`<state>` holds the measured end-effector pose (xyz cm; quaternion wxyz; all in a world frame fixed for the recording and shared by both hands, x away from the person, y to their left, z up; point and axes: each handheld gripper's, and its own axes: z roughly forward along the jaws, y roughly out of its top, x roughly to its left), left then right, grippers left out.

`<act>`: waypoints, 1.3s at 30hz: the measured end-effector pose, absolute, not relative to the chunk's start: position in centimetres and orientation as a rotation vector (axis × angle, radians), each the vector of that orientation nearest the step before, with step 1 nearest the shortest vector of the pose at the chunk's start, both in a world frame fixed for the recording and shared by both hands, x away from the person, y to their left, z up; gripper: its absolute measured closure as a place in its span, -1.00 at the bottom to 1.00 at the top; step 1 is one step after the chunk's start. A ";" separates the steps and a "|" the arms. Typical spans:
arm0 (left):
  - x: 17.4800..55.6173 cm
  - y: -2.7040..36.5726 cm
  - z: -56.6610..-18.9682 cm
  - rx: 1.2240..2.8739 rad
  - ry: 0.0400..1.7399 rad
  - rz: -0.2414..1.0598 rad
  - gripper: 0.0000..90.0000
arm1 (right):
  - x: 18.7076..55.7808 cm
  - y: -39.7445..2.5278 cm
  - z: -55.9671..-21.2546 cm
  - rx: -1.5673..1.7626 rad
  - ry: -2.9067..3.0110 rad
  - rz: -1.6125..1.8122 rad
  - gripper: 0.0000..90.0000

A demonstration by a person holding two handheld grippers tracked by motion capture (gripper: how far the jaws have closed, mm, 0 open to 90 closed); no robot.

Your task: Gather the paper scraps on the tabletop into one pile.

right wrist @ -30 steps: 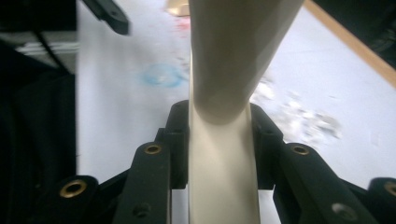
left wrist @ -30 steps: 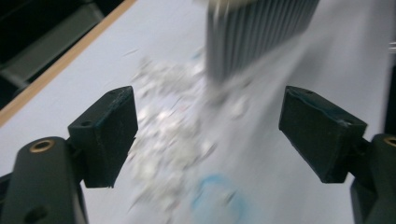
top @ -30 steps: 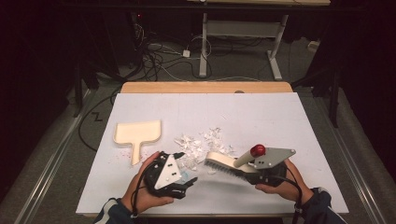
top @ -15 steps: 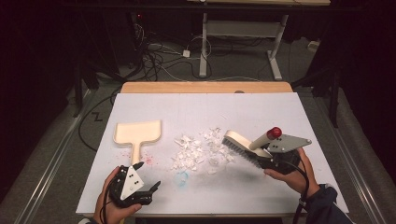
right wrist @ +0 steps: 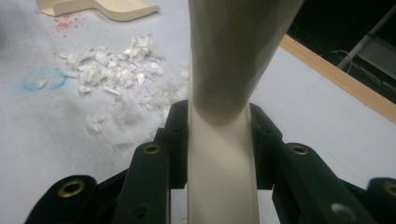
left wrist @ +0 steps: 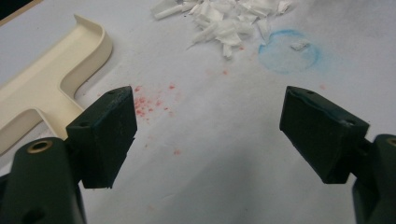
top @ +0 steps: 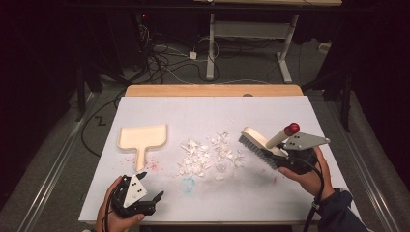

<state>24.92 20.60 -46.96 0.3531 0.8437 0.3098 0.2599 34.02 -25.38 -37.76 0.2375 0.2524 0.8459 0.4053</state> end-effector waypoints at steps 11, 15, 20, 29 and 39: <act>24.9 20.3 -47.2 2.206 0.798 0.649 -0.60 | 37.3 -26.3 -38.3 0.786 2.251 1.023 0.51; 25.1 20.3 -47.1 2.194 0.793 0.672 -0.60 | 39.9 -25.9 -39.1 0.808 2.225 0.956 0.51; 25.1 20.2 -47.2 2.199 0.795 0.673 -0.60 | 44.0 -24.9 -40.3 0.878 2.245 0.922 0.51; 25.2 20.2 -47.3 2.228 0.793 0.654 -0.60 | 48.4 -20.5 -41.6 0.859 2.194 0.707 0.51; 24.9 20.4 -47.4 2.217 0.792 0.640 -0.60 | 49.3 -15.3 -43.3 0.728 2.270 0.649 0.50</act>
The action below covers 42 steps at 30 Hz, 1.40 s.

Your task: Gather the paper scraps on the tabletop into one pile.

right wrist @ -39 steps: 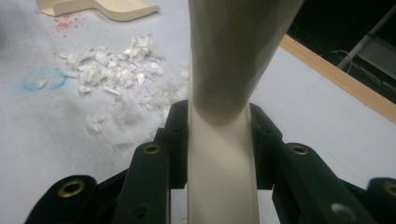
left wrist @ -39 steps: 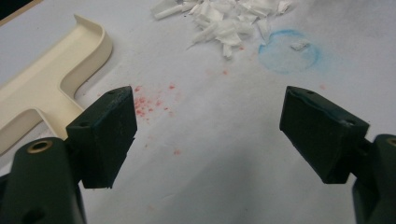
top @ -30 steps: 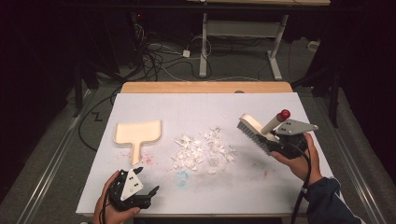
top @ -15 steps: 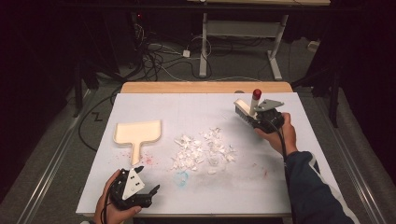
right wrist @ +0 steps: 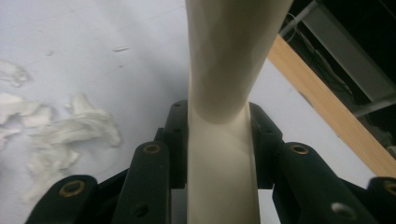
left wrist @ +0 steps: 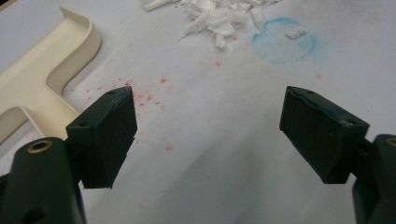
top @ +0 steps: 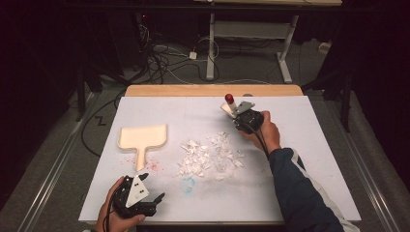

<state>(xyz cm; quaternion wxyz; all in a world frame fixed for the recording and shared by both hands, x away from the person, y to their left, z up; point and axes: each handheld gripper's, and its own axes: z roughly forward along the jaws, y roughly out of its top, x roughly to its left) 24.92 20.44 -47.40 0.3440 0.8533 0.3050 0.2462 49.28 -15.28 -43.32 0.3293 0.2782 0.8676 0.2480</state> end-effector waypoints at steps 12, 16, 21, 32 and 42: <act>24.9 20.3 -47.4 2.231 0.787 0.635 -0.60 | 45.3 -13.6 -43.3 0.468 2.425 0.764 0.50; 24.9 20.2 -47.4 2.236 0.783 0.632 -0.60 | 43.1 -14.0 -43.2 0.387 2.492 0.825 0.49; 24.9 20.0 -47.4 2.241 0.775 0.627 -0.59 | 40.9 -15.1 -42.8 0.310 2.528 0.914 0.50; 25.1 19.9 -47.4 2.235 0.770 0.625 -0.59 | 41.2 -16.2 -39.9 0.322 2.462 0.952 0.51; 25.1 20.0 -47.4 2.234 0.768 0.624 -0.59 | 45.7 -15.3 -40.1 0.476 2.392 0.904 0.51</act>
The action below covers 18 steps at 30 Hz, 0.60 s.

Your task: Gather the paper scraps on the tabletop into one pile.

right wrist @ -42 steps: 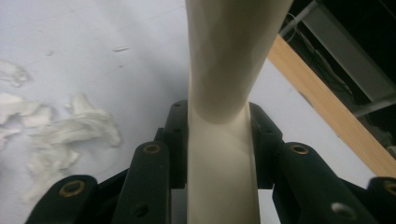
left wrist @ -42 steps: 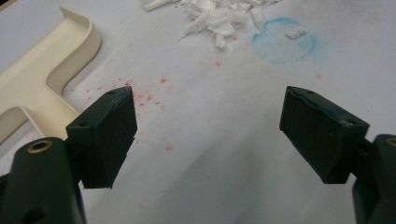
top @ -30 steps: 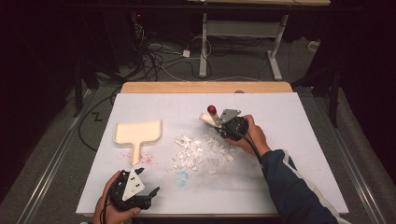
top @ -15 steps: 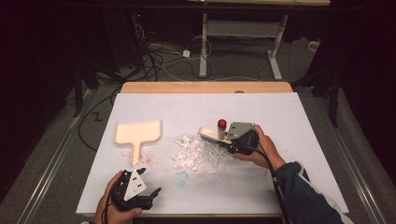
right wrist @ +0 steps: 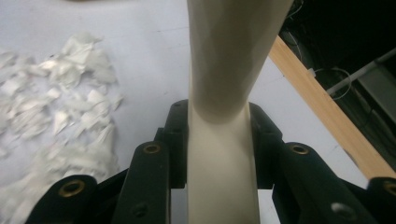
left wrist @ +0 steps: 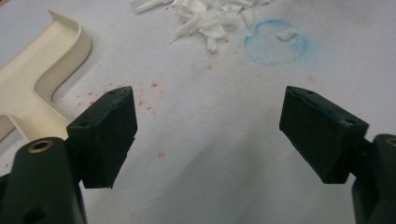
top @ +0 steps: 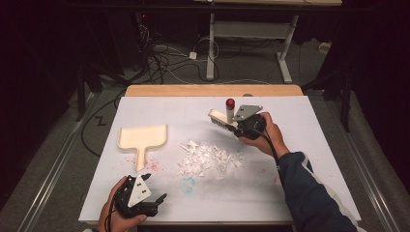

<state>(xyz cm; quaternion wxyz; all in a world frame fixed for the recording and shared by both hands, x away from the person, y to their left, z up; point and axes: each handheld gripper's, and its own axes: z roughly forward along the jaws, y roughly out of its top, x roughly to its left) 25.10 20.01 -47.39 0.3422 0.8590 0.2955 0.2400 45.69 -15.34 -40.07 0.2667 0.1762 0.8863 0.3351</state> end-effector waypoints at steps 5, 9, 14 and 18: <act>25.1 20.0 -47.5 2.232 0.768 0.620 -0.59 | 47.5 -14.1 -41.1 0.536 2.344 0.864 0.51; 25.0 20.1 -47.5 2.228 0.772 0.617 -0.59 | 48.7 -13.4 -41.9 0.578 2.323 0.819 0.51; 25.0 20.1 -47.5 2.230 0.765 0.612 -0.60 | 49.5 -13.0 -42.7 0.616 2.321 0.819 0.51; 25.0 20.1 -47.5 2.240 0.758 0.607 -0.59 | 48.9 -12.1 -43.1 0.545 2.382 0.804 0.50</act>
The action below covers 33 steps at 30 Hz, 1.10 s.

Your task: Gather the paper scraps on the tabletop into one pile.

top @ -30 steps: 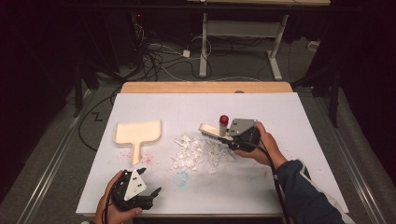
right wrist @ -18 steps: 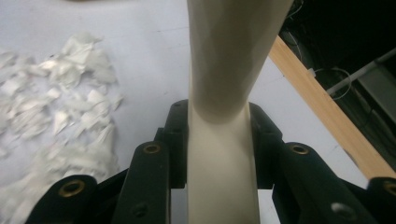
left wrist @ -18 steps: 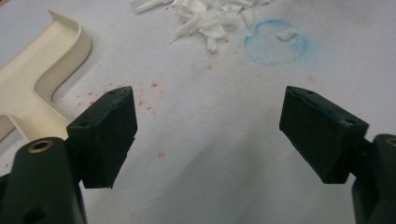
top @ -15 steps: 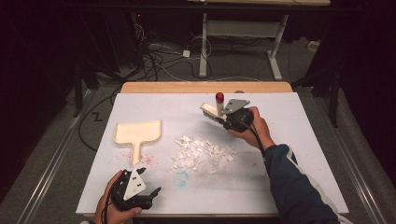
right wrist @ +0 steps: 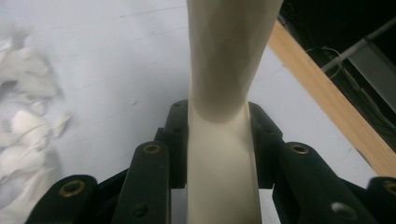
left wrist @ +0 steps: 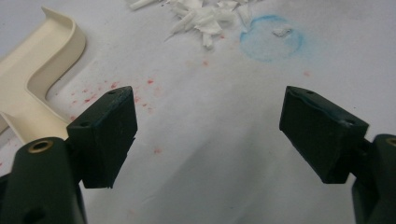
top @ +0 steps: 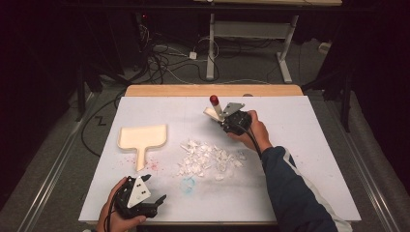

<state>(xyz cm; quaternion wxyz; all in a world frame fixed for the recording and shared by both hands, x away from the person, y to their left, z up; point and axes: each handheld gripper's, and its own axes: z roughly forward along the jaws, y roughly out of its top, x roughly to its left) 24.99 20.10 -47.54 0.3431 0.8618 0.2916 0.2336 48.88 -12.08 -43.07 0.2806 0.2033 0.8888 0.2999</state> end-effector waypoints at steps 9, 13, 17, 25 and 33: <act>24.9 20.0 -47.5 2.250 0.745 0.606 -0.59 | 45.1 -11.9 -43.0 0.319 2.525 0.872 0.49; 24.9 19.9 -47.5 2.254 0.735 0.617 -0.59 | 42.7 -12.7 -42.5 0.187 2.591 0.933 0.50; 24.9 19.8 -47.4 2.257 0.729 0.616 -0.59 | 40.8 -13.5 -42.1 0.125 2.598 0.959 0.50; 25.1 19.6 -47.4 2.258 0.723 0.615 -0.59 | 41.1 -14.1 -40.3 0.181 2.493 1.025 0.50; 25.2 19.6 -47.4 2.259 0.721 0.609 -0.59 | 43.7 -11.7 -39.9 0.231 2.448 1.016 0.50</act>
